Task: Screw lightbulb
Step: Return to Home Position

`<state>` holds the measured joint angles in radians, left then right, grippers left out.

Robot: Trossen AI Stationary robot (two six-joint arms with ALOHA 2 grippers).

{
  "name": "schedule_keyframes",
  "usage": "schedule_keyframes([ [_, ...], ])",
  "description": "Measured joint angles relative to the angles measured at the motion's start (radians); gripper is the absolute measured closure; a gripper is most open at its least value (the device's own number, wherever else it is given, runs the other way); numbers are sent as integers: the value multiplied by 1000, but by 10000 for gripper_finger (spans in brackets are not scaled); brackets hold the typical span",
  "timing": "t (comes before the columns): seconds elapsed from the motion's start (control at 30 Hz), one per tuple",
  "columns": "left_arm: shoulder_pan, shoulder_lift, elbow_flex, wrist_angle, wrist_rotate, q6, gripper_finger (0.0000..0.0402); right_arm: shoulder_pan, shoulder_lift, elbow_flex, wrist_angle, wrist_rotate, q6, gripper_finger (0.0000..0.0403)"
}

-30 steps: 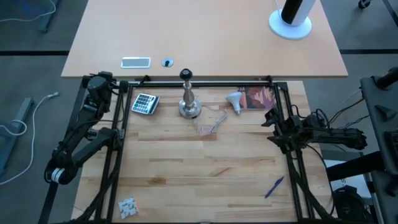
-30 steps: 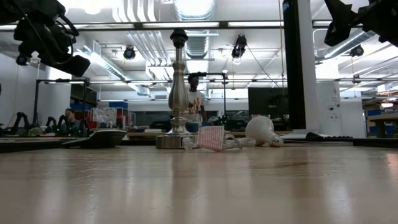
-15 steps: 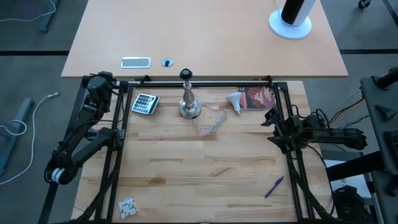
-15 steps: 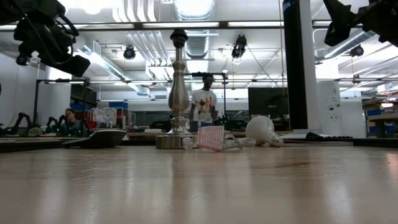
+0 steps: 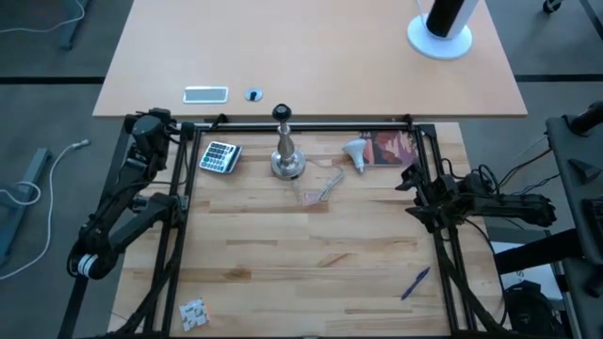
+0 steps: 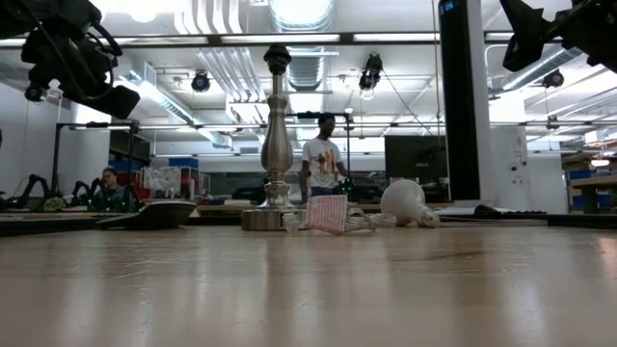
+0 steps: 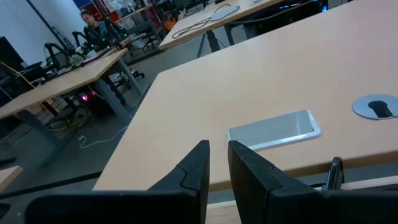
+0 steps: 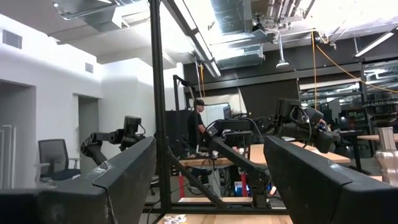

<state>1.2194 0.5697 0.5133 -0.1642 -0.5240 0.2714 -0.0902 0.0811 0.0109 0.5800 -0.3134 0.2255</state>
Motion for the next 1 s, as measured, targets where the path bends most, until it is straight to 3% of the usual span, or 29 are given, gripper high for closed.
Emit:
schedule_keyframes([
  [0.7, 0, 0, 0, 0, 0, 0, 351, 0, 0, 0, 0, 0, 1, 141],
  [1.0, 0, 0, 0, 0, 0, 0, 351, 0, 0, 0, 0, 0, 1, 129],
])
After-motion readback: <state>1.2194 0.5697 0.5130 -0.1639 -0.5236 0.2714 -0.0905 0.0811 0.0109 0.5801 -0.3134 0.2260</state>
